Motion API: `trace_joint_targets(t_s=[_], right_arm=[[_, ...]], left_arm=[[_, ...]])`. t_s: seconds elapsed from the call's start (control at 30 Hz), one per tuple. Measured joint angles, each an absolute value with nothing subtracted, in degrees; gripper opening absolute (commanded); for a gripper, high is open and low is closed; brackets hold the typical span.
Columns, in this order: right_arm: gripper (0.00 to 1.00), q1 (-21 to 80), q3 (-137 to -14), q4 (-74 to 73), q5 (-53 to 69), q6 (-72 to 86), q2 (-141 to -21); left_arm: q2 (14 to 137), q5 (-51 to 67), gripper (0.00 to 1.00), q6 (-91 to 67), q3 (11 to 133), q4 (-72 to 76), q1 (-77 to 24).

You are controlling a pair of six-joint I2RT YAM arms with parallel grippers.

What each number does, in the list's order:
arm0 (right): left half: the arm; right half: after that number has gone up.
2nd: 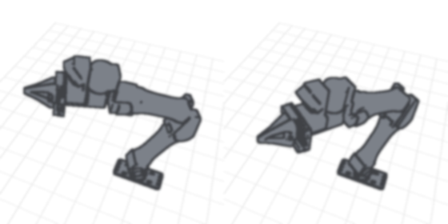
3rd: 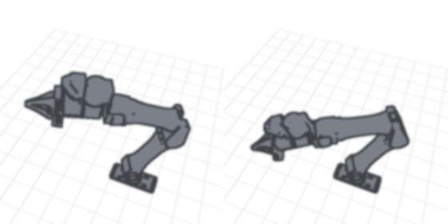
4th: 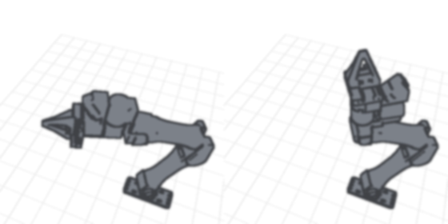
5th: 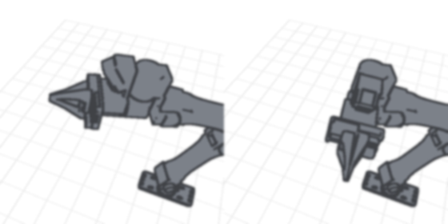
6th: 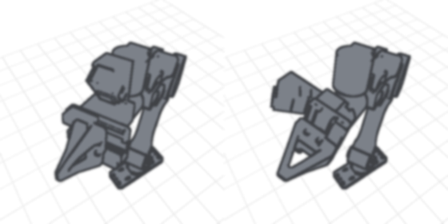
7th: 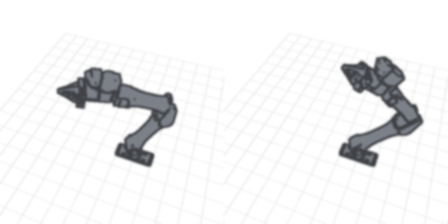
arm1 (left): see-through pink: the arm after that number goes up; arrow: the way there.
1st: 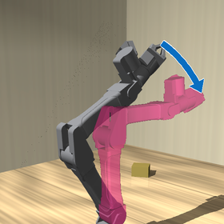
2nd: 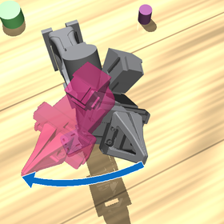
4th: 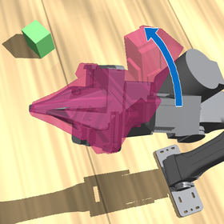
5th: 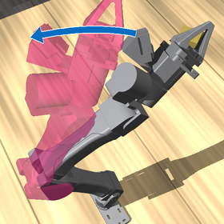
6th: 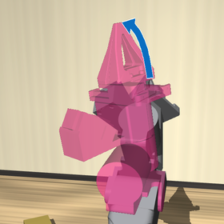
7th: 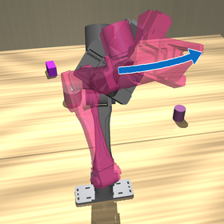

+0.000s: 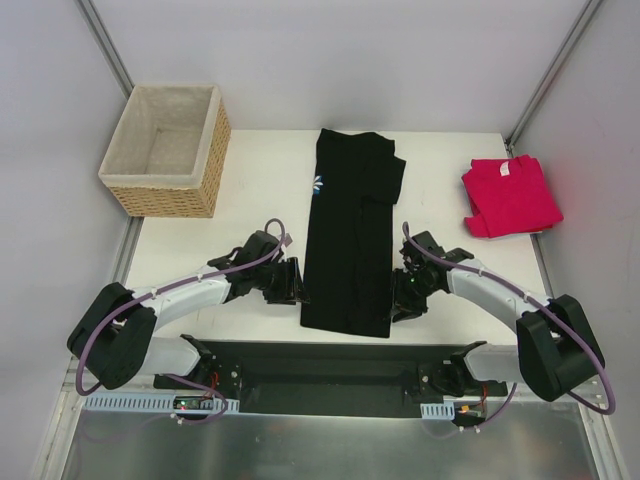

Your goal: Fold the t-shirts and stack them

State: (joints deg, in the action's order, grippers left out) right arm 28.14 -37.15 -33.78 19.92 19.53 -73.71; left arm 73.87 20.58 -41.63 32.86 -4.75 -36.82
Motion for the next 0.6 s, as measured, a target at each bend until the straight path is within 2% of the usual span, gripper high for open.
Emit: trace_joint_targets(t_s=[0.6], right_arm=[[0.33,29.3,-37.63,-37.34,17.63,20.14,-73.89]], left_arm=[[76.34,20.86,0.45,-42.15,32.86,-3.22,-36.82]])
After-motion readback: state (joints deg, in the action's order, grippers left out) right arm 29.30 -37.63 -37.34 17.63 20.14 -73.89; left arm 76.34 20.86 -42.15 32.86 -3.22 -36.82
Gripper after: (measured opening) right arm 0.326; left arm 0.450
